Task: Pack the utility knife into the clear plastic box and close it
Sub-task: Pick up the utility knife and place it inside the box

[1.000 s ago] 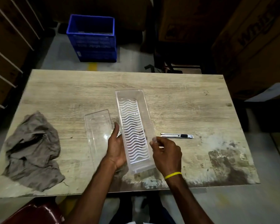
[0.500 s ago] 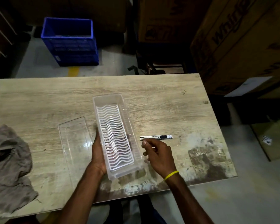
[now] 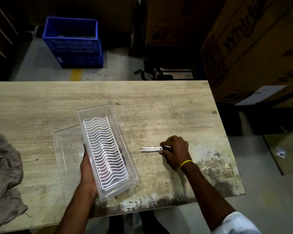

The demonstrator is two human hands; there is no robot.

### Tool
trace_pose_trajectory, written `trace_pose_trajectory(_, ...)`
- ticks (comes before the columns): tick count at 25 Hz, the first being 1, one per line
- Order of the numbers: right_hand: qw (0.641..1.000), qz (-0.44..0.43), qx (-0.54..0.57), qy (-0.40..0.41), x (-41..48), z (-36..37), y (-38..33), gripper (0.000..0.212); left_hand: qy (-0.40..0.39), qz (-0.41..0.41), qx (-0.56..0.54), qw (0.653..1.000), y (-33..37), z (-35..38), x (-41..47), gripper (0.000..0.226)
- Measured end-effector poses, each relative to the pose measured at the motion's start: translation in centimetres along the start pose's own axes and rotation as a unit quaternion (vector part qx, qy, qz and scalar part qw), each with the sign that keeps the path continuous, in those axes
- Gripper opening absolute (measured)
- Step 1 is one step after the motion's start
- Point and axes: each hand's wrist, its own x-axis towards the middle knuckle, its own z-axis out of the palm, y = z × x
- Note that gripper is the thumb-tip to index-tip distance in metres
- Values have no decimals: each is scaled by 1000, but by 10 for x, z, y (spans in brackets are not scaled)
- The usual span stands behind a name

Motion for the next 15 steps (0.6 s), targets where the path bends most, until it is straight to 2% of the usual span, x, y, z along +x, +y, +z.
trace_pose_trajectory(2,1000,-26,-8,-15,2,2,4,33,3,45,35,998,3,6,-7,96)
trace_pose_trajectory(3,999,-40,-14,-14,2,3,5,31,22,60,44,997,3,4,-8,94)
trace_pose_trajectory(5,997,-68,-34,-6,2,4,7,25,87,30,38,995,2,-7,-15,82)
trace_pose_trajectory(7,993,-100,-59,-2,-2,7,9,20,162,76,69,981,0,-10,-20,70)
trace_pose_trajectory(10,988,-133,-82,8,-9,8,10,15,194,80,68,975,-2,-7,-22,68)
trace_pose_trajectory(12,984,-148,-103,11,-13,9,9,14,189,69,53,978,-3,-6,-24,70)
trace_pose_trajectory(15,981,-159,-112,13,-18,12,5,14,136,51,20,989,-3,-6,-31,76)
